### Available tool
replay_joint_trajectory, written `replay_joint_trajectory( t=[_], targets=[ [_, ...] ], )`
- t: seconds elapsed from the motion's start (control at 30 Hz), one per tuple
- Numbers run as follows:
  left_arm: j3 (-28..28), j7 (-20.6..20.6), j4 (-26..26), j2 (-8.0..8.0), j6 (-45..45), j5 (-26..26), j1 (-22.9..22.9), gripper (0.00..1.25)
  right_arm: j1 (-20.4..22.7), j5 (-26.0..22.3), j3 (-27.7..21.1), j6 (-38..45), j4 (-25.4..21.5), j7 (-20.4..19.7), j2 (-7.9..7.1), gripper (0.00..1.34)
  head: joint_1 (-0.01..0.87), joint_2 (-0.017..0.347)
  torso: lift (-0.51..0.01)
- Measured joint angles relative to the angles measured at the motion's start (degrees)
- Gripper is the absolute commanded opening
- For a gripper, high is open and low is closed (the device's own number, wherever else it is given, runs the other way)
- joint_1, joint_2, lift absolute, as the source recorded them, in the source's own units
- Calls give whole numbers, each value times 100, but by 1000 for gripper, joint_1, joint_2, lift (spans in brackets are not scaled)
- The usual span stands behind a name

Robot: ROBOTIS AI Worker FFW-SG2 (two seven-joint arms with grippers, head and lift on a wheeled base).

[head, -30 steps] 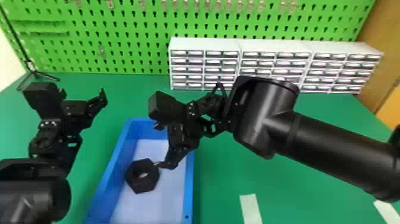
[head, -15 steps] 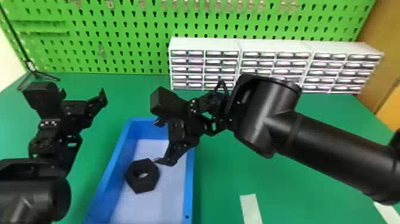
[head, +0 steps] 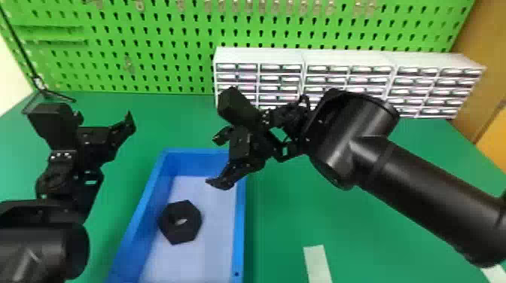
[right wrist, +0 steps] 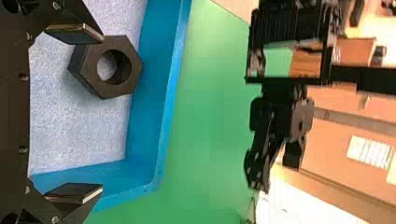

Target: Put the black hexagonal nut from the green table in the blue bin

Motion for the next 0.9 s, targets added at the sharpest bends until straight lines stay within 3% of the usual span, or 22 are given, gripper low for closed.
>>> replay_joint_trajectory(
  t=[0.33, 0.57, 0.9],
  targets=[
    [8, 0, -25, 0, -1, 8, 15, 1071, 379, 236, -918, 0, 399, 68, 155, 1160, 683, 28, -96],
    [9, 0, -38, 0, 0, 20, 23, 1071, 608, 727, -1558, -8, 537, 70, 305, 1160, 683, 28, -96],
    [-8, 0, -43, 0, 0, 60, 54, 1071, 958, 1360, -2542, -153, 1022, -23, 667, 1158, 683, 28, -96]
  ],
)
